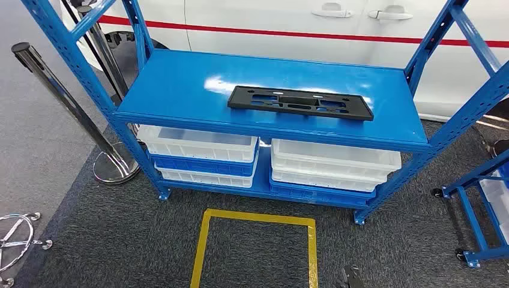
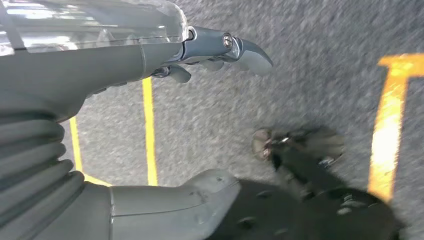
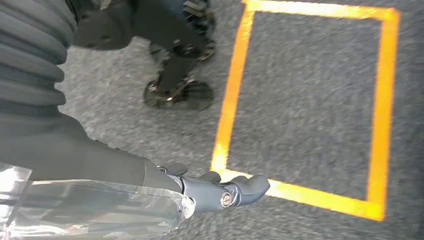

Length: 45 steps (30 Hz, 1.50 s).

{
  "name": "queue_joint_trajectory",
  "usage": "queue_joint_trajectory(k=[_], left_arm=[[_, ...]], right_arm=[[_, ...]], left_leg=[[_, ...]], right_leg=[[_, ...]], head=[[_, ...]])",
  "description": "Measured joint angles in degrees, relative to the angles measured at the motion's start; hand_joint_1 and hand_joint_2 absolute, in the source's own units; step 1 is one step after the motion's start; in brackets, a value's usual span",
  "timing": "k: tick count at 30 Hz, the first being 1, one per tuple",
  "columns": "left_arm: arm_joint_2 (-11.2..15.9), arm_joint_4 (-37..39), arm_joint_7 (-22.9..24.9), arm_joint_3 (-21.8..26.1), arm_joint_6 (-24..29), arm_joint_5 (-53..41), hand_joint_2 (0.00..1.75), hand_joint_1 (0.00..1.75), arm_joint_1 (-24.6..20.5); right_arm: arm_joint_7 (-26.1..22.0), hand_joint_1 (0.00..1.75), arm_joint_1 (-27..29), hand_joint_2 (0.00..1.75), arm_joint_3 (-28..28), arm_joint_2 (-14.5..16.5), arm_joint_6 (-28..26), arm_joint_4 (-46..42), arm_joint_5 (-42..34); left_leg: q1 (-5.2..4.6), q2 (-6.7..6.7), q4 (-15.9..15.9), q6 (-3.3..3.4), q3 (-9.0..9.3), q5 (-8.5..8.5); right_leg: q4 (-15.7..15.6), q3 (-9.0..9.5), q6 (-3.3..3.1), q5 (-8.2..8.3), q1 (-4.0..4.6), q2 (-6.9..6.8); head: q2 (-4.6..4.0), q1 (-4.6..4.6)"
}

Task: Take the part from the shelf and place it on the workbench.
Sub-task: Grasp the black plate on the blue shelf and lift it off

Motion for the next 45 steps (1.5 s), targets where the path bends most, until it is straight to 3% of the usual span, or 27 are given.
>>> queue_joint_trajectory(k=[2,3,4,6,7,8,9,12,14,16,18,19,22,24,30,32,33,35,36,37,39,40,41,42,43,45], left_arm=[[-0.13,-0.02,-0.19,1.01,0.24,-1.07,0.0,0.0,-0.5],[-0.28,-0.06,-0.41,2.08,0.47,-2.28,0.0,0.0,-1.0],[-0.43,-0.11,-0.58,3.08,0.64,-3.51,0.0,0.0,-1.53],[-0.79,-0.25,-0.9,5.06,0.87,-6.19,0.0,0.0,-2.57],[-0.97,-0.3,-1.01,5.92,0.93,-7.45,0.0,0.0,-3.02],[-1.15,-0.34,-1.13,6.76,1.02,-8.69,0.0,0.0,-3.41],[-1.29,-0.38,-1.23,7.52,1.14,-9.87,0.0,0.0,-3.74],[-1.72,-0.44,-1.55,9.14,1.41,-12.29,0.0,0.0,-4.39],[-2.01,-0.49,-1.86,9.73,1.44,-13.04,0.0,0.0,-4.68],[-2.09,-0.54,-2.56,10.08,1.43,-13.85,0.0,0.0,-4.96],[-2.08,-0.61,-3.8,10.2,1.61,-14.71,0.0,0.0,-5.15],[-2.07,-0.64,-4.43,10.21,1.79,-15.13,0.0,0.0,-5.28],[-2.06,-0.66,-5.67,10.21,2.42,-16.67,0.0,0.0,-5.65],[-2.05,-0.66,-5.98,10.2,2.66,-17.4,0.0,0.0,-5.74],[-2.05,-0.66,-6.05,10.19,2.68,-17.56,0.0,0.0,-5.74],[-2.05,-0.66,-6.14,10.17,2.63,-17.81,0.0,0.0,-5.77],[-2.05,-0.67,-6.21,10.13,2.55,-18.12,0.0,0.0,-5.82],[-2.06,-0.68,-6.41,9.88,2.05,-18.97,0.0,0.0,-6.04],[-2.1,-0.68,-6.48,9.58,1.63,-19.48,0.0,0.0,-6.25],[-2.25,-0.68,-6.36,9.15,1.11,-20.04,0.0,0.0,-6.48],[-2.61,-0.69,-5.96,8.38,0.36,-20.91,0.0,0.0,-6.82],[-2.77,-0.7,-5.74,8.15,0.18,-21.09,0.0,0.0,-6.88],[-2.83,-0.7,-5.69,8.05,0.07,-21.13,0.0,0.0,-6.88],[-2.85,-0.7,-5.67,7.97,-0.11,-21.13,0.0,0.0,-6.86],[-2.9,-0.7,-5.64,7.91,-0.34,-21.13,0.0,0.0,-6.85],[-3.04,-0.7,-5.64,7.85,-0.85,-21.13,0.0,0.0,-6.85]], right_arm=[[-0.86,0.0,-0.67,1.75,-0.59,0.08,0.15,0.33,0.22],[-1.85,0.0,-1.41,1.75,-1.21,0.19,0.41,0.7,0.49],[-2.82,0.0,-2.2,1.75,-1.79,0.27,0.77,1.07,0.75],[-4.81,0.0,-3.82,1.75,-3.02,0.46,1.72,1.88,1.31],[-5.69,0.0,-4.52,1.75,-3.61,0.52,2.19,2.24,1.56],[-6.56,0.0,-5.12,1.75,-4.19,0.59,2.66,2.58,1.8],[-7.44,0.0,-5.64,1.75,-4.71,0.63,3.15,2.87,2.01],[-9.35,0.0,-6.94,1.75,-5.92,0.69,4.25,3.41,2.5],[-10.59,0.0,-7.67,1.75,-6.35,0.78,5.25,3.62,2.71],[-12.94,0.0,-8.63,1.75,-6.42,0.98,6.67,3.74,3.32],[-16.26,0.0,-10.54,1.75,-5.99,1.35,5.94,3.47,5.05],[-17.97,0.0,-11.87,1.75,-5.55,1.64,4.41,3.11,6.21],[-21.07,0.0,-16.3,1.75,-3.43,2.65,-2.82,1.25,10.03],[-21.22,0.0,-17.97,1.75,-2.24,3.1,-6.24,0.3,11.7],[-21.19,0.0,-18.34,1.75,-1.87,3.22,-7.17,0.04,12.17],[-21.05,0.0,-18.94,1.75,-0.91,3.49,-9.09,-0.56,13.22],[-20.87,0.0,-19.65,1.31,0.31,3.78,-11.15,-1.25,14.35],[-20.31,0.0,-21.55,0.44,4.08,4.5,-16.4,-3.19,17.23],[-20.08,0.0,-22.51,0.0,6.76,4.9,-18.68,-4.49,18.56],[-20.13,0.0,-23.14,0.0,10.46,5.28,-20.16,-6.37,19.48],[-20.51,0.0,-23.46,0.0,16.79,5.79,-21.29,-9.62,20.28],[-20.74,0.0,-23.11,0.0,18.77,5.85,-20.97,-10.64,20.07],[-20.75,0.0,-22.76,0.0,19.38,5.85,-20.69,-10.89,19.75],[-20.76,0.0,-22.45,0.0,19.9,5.84,-20.3,-11.13,19.24],[-20.78,0.0,-22.23,0.0,20.34,5.83,-19.86,-11.44,18.51],[-20.91,0.0,-22.08,0.0,20.96,5.82,-19.31,-12.18,16.91]], left_leg=[[0.09,0.06,-0.36,0.53,0.08,0.31],[0.14,0.13,-0.59,0.98,0.06,0.54],[0.18,0.2,-0.77,1.34,0.01,0.76],[0.01,0.29,-0.78,1.74,-0.28,0.95],[-0.14,0.27,-0.74,1.84,-0.38,0.99],[-0.31,0.21,-0.7,1.9,-0.41,1.01],[-0.47,0.13,-0.66,1.94,-0.36,1.0],[-0.87,-0.03,-0.53,1.91,-0.18,0.85],[-0.89,-0.02,-0.44,1.58,-0.47,0.83],[-0.87,0.0,-0.48,1.0,-0.66,0.84],[-0.84,0.0,0.81,0.23,-1.17,-0.17],[-0.75,0.0,2.93,-0.18,-2.12,-1.47],[0.03,0.01,13.66,-1.26,-7.27,-6.13],[0.33,0.02,17.31,-1.64,-9.13,-6.94],[0.41,0.03,17.51,-1.72,-9.27,-6.73],[0.54,0.04,16.4,-1.85,-8.83,-5.65],[0.69,0.07,14.19,-1.98,-7.89,-4.06],[0.98,0.23,6.76,-2.19,-4.59,0.07],[0.92,0.23,3.65,-1.92,-3.31,1.22],[0.87,0.24,1.54,-1.16,-2.56,1.81],[0.67,0.16,0.45,0.41,-2.49,1.76],[0.69,0.17,0.26,0.93,-2.47,1.85],[0.64,0.13,0.28,0.98,-2.42,1.81],[0.59,0.09,0.3,1.03,-2.35,1.76],[0.55,0.07,0.31,1.04,-2.21,1.69],[0.39,0.23,0.34,0.91,-1.87,1.45]], right_leg=[[0.24,-0.08,0.24,-0.31,-0.09,0.06],[1.44,-0.63,0.43,-1.24,-0.17,0.1],[3.93,-1.78,0.55,-2.82,-0.2,0.13],[11.86,-5.58,0.69,-6.69,-0.19,0.15],[15.17,-7.2,0.7,-7.68,-0.16,0.15],[16.61,-7.97,0.61,-7.51,-0.11,0.16],[15.56,-7.57,0.37,-6.13,-0.02,0.17],[4.33,-2.6,-1.16,-0.32,0.69,0.24],[0.49,-1.09,-1.76,0.57,1.13,0.29],[0.0,-1.05,-1.87,0.7,1.1,0.36],[-0.64,-0.9,-2.2,1.11,0.66,0.43],[-0.91,-0.85,-2.39,1.3,0.41,0.44],[-0.93,-0.92,-2.62,1.39,0.35,0.44],[-0.87,-0.9,-2.6,1.38,0.33,0.42],[-0.84,-0.89,-2.6,1.38,0.31,0.41],[-0.76,-0.87,-2.55,1.35,0.26,0.41],[-0.63,-0.86,-2.43,1.27,0.19,0.42],[-0.1,-0.91,-1.91,0.91,0.01,0.44],[0.22,-1.13,-1.45,0.77,0.07,0.4],[2.39,-2.22,-0.8,-0.57,0.05,0.34],[9.57,-5.86,0.26,-4.26,0.08,0.25],[13.99,-8.01,0.56,-6.21,-0.02,0.26],[16.21,-9.22,0.58,-6.55,-0.02,0.26],[16.58,-9.61,0.51,-5.82,-0.02,0.26],[14.6,-8.88,0.34,-3.99,-0.01,0.25],[7.15,-5.66,-0.33,0.2,0.29,-0.49]], head=[[0.0,-0.01],[0.0,-0.01],[0.0,0.01],[0.0,0.02],[0.0,0.01],[0.0,0.01],[0.0,0.02],[0.0,0.02],[0.0,0.03],[0.0,0.03],[0.0,0.01],[0.0,0.01],[0.0,0.0],[0.0,0.0],[0.0,0.01],[0.0,0.01],[0.0,0.01],[0.0,0.0],[0.0,-0.01],[0.0,-0.01],[0.0,-0.01],[0.0,0.0],[0.0,0.01],[0.0,0.01],[0.0,0.01],[0.0,0.01]])
